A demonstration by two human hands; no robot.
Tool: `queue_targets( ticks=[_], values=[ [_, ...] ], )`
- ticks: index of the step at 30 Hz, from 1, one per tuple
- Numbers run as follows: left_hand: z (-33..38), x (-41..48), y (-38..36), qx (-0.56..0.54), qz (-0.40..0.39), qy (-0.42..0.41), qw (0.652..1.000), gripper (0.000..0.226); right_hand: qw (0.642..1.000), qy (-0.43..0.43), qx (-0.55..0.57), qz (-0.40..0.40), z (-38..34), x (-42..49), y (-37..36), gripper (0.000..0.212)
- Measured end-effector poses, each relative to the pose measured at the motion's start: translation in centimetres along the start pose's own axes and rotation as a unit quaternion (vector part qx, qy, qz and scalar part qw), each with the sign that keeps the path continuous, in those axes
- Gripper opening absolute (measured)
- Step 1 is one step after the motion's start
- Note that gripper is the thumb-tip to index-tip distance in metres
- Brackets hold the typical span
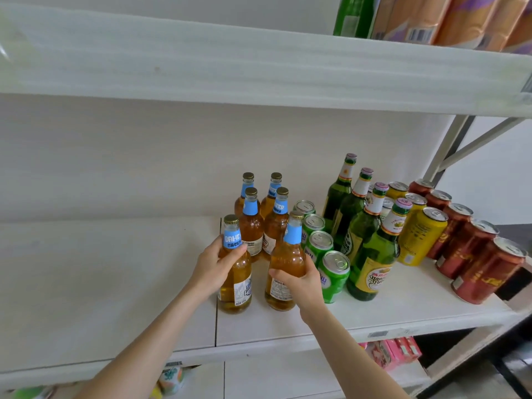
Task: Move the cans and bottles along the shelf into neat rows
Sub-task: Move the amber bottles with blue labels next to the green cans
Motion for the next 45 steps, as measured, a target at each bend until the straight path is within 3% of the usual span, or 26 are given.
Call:
queue_targets(
  ticks=[4, 11, 23, 30, 36, 45],
  values=[
    [0.0, 1.3, -0.8, -0.001, -0.002, -0.001, 1.000, 0.041, 1.000, 0.008, -0.003, -0.001, 0.4, 1.3, 0.0, 0.059],
    [0.1, 2.7, -1.8, -0.013, -0.009, -0.022, 1.000, 0.025, 1.000, 0.028, -0.004, -0.005, 0.3, 3.2, -0.4, 0.065],
    [-0.3, 3.0, -3.3, -0.035, 0.018, -0.031, 0.999, 0.042, 0.998, 0.045, -0.018, -0.050, 0.7, 4.1, -1.1, 0.079],
    [-3.3, 0.8, -2.6, -0.129, 0.008, 0.003, 0.992, 0.044, 0.995, 0.087, -0.026, -0.048, 1.9, 2.4, -0.1, 0.089],
    [-9.3, -2.5, -3.0, -0.060, 0.034, 0.075, 0.995, 0.046, 0.992, 0.118, -0.036, -0.009, 2.8, 1.6, 0.9, 0.074],
    [-9.7, -1.3, -3.4, 0.002, 0.071, 0.077, 0.995, 0.046, 0.992, 0.114, -0.060, 0.012, 3.3, 2.3, 1.0, 0.073]
  ],
)
Point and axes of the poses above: each hand's wrist, its own x-axis towards the middle knuckle, its own y-axis out of the back of the hand, z = x × y, the point moved 9 cm from there along x, towards the middle knuckle, and after that the axes turned 8 degrees about x, right-handed, at the moved point
